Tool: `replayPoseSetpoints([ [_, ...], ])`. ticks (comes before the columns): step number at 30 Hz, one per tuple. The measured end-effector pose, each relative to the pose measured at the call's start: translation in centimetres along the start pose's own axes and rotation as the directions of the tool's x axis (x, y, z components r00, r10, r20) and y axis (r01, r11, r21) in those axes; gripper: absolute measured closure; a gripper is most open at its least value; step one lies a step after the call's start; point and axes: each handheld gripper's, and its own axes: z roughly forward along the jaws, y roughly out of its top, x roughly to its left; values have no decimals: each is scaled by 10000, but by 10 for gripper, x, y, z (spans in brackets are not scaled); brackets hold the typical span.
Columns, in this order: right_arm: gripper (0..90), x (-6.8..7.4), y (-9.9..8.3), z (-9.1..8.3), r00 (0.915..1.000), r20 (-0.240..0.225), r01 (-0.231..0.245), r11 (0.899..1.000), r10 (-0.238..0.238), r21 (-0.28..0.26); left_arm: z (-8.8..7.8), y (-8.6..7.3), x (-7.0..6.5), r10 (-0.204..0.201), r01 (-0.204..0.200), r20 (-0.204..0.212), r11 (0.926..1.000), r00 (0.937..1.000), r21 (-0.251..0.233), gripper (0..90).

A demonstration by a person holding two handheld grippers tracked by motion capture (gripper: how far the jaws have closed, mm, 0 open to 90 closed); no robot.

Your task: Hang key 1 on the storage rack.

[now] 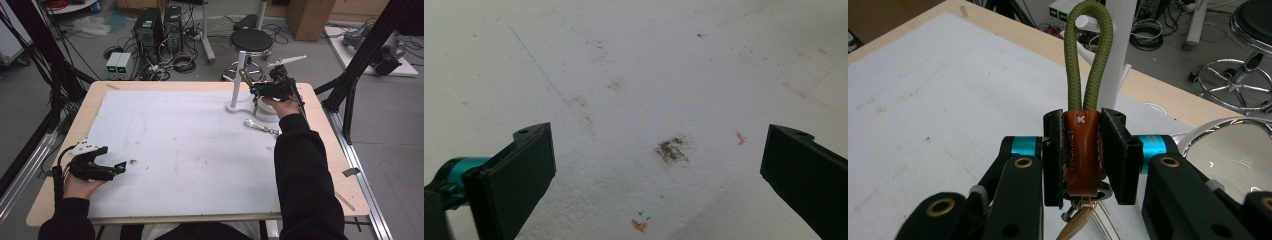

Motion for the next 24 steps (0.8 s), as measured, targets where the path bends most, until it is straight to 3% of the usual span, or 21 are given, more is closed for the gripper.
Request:
replayPoseSetpoints([
  [11,719,1,-1,15,9986,489,178,9998,-182,81,0,0,-1,-30,30,3,10000,10000,13,17],
  [20,714,1,-4,33,9980,633,-43,9999,34,148,0,0,0,-33,33,-11,10000,10000,-20,17],
  [22,711,0,-5,38,9979,511,-410,9990,401,169,0,0,0,-29,29,-21,10000,10000,-13,17],
  [24,710,0,-6,41,9975,520,-482,9987,474,139,-1,0,0,-90,90,-47,9999,9999,-55,17],
])
